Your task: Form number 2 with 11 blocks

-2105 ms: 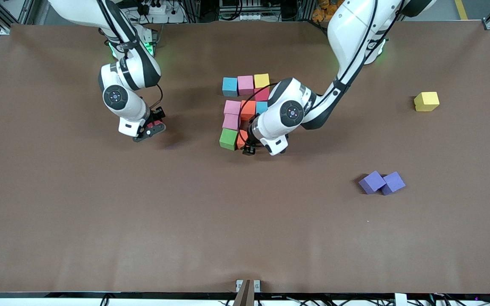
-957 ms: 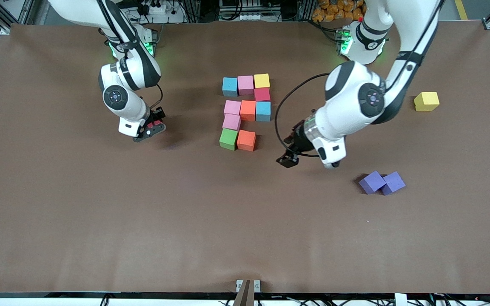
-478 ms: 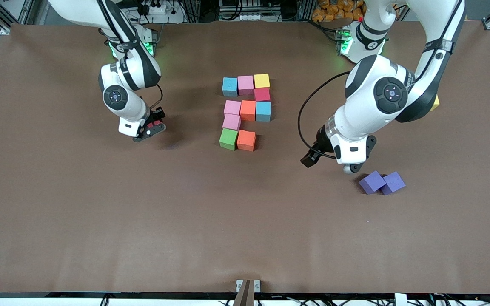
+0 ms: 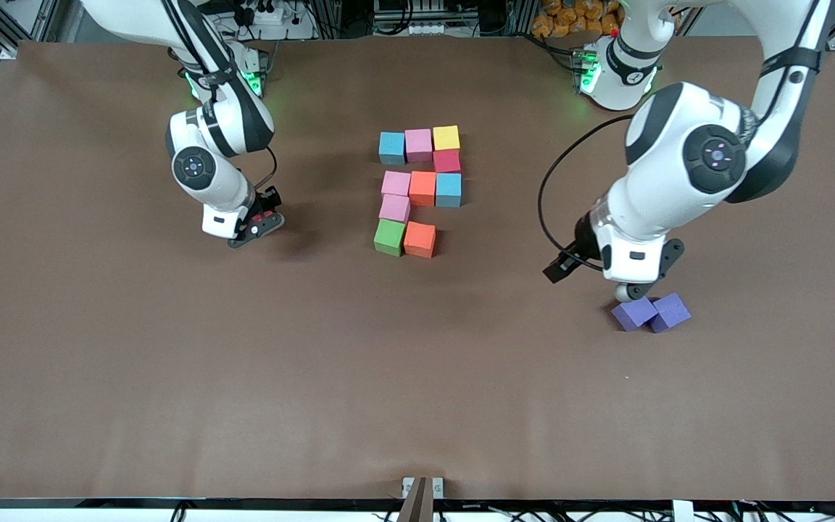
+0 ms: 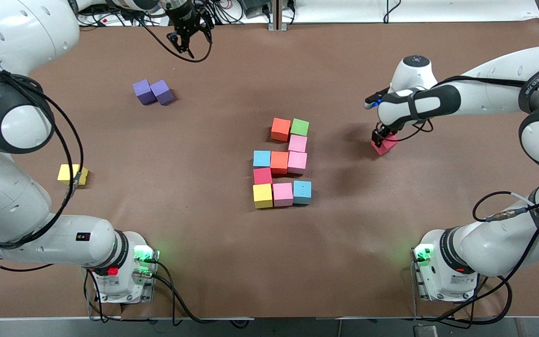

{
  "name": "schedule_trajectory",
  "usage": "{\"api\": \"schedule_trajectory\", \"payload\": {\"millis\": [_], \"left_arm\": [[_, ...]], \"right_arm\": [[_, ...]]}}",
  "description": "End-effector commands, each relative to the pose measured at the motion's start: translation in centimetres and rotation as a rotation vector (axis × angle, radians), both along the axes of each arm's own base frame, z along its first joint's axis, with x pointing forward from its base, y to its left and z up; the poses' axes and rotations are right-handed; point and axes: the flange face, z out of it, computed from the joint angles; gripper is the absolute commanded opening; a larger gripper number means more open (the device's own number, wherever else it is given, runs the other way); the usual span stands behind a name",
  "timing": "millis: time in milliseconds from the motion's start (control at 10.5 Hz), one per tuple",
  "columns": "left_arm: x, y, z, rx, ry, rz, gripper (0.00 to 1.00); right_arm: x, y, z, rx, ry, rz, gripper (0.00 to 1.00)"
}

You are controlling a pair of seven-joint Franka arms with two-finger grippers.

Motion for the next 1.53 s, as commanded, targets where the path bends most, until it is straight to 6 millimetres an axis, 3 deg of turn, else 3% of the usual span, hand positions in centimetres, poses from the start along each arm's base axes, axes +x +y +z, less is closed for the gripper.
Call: {"api": "schedule_trajectory", "payload": {"millis": [0,96,287,670,861,1052,1244,1435], "left_arm": [[0.0,1.7,1.5,0.027,-0.001,-0.058,0.78],[0.1,2.8,2.0,0.031,-0.002,-0.085,0.78],[0.3,5.0,2.7,0.037,-0.001,-0.139,0.78],[0.8,8.7,4.0,0.041,0.006,-0.218,0.78],[0.7,10.2,5.8,0.046,-0.004,-0.237,0.78],[0.4,11.1,6.9,0.050,-0.008,-0.279,0.78],[0.3,12.3,7.6,0.069,-0.007,-0.350,0.79],[-0.2,12.9,9.2,0.158,-0.043,-0.421,0.79]], "right_arm": [[4.2,2.9,5.2,0.034,-0.015,0.040,0.35],[5.8,6.1,7.7,0.048,-0.047,0.081,0.35],[8.0,11.9,9.5,0.106,-0.072,0.092,0.35],[8.2,23.8,11.7,0.241,-0.123,0.172,0.35],[9.1,30.0,12.8,0.283,-0.183,0.243,0.35],[8.2,34.5,11.0,0.291,-0.193,0.312,0.34],[6.9,38.8,7.8,0.310,-0.228,0.425,0.18],[4.6,41.6,6.1,0.326,-0.263,0.504,0.04]]}}
